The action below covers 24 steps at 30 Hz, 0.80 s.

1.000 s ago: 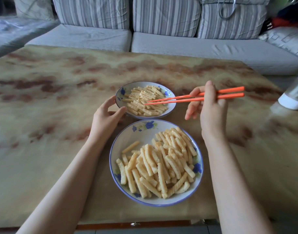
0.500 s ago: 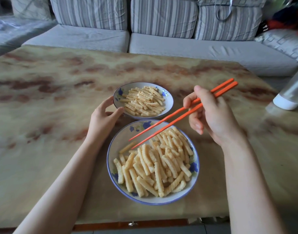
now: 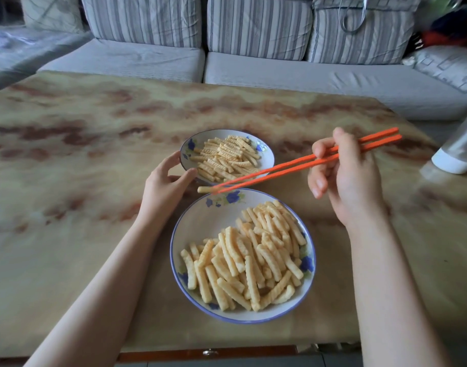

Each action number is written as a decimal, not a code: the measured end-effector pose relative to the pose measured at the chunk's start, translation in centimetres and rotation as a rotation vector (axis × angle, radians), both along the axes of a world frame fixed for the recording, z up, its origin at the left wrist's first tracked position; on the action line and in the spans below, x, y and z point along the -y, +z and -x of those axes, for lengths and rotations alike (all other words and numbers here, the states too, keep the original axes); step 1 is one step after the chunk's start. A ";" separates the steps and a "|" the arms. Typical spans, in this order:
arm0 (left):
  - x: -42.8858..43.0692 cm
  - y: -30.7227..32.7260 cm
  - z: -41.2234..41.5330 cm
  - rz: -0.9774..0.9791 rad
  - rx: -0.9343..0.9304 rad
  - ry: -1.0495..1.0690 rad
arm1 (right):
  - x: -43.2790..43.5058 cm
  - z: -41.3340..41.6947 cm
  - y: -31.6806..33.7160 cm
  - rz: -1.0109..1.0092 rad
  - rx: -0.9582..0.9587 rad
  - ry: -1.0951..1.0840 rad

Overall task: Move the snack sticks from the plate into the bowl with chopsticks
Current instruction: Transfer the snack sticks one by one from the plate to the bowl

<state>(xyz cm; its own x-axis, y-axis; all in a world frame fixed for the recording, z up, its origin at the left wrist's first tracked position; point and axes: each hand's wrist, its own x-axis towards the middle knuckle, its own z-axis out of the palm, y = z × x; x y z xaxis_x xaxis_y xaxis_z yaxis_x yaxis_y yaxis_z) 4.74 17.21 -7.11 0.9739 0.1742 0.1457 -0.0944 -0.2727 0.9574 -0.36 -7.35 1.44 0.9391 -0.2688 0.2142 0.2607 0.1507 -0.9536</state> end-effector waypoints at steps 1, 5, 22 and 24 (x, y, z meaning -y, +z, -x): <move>0.0 0.0 0.0 0.013 -0.010 0.000 | 0.1 -0.1 0.0 -0.035 0.016 -0.041; 0.0 -0.2 0.0 0.024 -0.017 0.003 | -0.1 -0.4 -0.3 -0.045 0.026 -0.218; 0.1 0.1 0.3 0.043 -0.012 0.010 | -2.5 -2.5 -2.9 0.094 0.064 -0.190; 0.1 0.1 0.2 0.039 -0.012 0.009 | -2.0 -2.1 -2.4 0.087 0.072 -0.181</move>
<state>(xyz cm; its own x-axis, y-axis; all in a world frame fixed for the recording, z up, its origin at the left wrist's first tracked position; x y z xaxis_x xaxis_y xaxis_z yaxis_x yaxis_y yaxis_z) 4.53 17.14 -7.04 0.9739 0.1881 0.1272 -0.0809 -0.2359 0.9684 1.79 -5.36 -0.95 0.8585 -0.4093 0.3089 0.3441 0.0131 -0.9389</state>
